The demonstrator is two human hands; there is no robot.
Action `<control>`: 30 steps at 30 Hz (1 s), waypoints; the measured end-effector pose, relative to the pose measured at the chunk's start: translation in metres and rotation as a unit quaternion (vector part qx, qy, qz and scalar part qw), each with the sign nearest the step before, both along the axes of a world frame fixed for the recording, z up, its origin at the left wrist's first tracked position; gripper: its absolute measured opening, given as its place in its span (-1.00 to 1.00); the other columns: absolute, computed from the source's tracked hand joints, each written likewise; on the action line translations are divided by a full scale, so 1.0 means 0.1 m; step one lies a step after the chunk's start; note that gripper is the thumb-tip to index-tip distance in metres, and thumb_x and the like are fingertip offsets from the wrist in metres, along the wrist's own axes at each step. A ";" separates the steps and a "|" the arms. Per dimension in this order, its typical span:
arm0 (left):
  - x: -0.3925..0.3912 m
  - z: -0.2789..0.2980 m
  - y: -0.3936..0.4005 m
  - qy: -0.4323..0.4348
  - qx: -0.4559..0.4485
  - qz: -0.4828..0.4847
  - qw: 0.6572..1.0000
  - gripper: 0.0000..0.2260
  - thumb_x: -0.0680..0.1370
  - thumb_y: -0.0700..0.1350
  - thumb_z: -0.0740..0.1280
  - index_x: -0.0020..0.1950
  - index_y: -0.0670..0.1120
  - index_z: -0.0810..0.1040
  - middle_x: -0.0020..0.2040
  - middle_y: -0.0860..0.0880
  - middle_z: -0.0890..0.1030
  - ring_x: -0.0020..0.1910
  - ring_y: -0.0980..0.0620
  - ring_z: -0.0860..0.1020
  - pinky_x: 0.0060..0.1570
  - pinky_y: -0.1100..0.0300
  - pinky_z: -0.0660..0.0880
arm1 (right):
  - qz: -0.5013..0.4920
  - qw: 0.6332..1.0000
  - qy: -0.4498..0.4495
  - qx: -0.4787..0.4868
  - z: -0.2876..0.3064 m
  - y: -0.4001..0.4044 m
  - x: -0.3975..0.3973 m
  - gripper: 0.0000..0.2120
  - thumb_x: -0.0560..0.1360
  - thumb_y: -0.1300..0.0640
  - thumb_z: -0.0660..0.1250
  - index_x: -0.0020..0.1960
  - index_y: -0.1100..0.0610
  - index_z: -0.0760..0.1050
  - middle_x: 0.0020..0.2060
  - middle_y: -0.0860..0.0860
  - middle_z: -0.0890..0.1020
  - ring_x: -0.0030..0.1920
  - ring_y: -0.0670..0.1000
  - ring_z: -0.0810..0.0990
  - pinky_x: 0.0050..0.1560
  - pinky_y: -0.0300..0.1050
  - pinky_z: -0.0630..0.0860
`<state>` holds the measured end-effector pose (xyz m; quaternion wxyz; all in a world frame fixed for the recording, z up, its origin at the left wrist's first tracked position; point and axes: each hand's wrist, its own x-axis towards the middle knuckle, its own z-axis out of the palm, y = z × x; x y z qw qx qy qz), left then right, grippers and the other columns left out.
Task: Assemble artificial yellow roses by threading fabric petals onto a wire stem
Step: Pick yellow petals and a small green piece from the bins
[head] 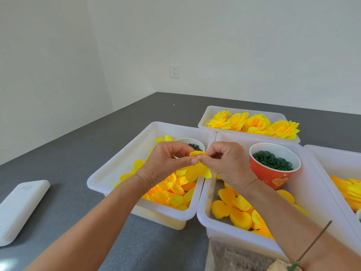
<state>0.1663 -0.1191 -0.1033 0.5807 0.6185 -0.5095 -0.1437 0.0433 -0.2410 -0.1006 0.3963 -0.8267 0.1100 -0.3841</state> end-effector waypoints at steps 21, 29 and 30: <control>-0.07 0.11 0.07 0.054 -0.021 0.034 0.998 -0.78 0.50 -0.15 0.31 -0.24 -0.29 0.46 -0.38 -0.13 0.35 -0.41 0.03 0.29 -0.42 0.32 0.28 | 0.156 0.971 0.073 0.168 0.00 0.02 -0.01 -0.94 0.43 0.27 0.41 -0.20 0.15 0.61 -0.58 -0.11 0.52 -0.54 -0.20 0.41 -0.48 -0.41 0.34; -0.04 0.10 0.08 0.093 0.028 -0.035 0.995 -0.81 0.48 -0.09 0.32 0.04 -0.14 0.55 -0.35 -0.12 0.56 -0.43 -0.02 0.44 -0.41 0.18 0.39 | 0.098 0.947 0.064 0.301 0.08 0.02 -0.01 -0.93 0.44 0.31 0.37 -0.17 0.16 0.56 -0.42 0.13 0.58 -0.58 -0.12 0.37 -0.60 -0.34 0.24; -0.03 0.09 0.08 0.101 0.035 -0.039 0.994 -0.73 0.51 -0.13 0.31 0.20 -0.12 0.50 -0.35 -0.11 0.58 -0.42 -0.04 0.46 -0.41 0.18 0.42 | 0.099 0.940 0.066 0.321 0.09 0.02 -0.01 -0.89 0.43 0.33 0.35 -0.14 0.14 0.55 -0.44 0.09 0.59 -0.59 -0.11 0.38 -0.61 -0.34 0.22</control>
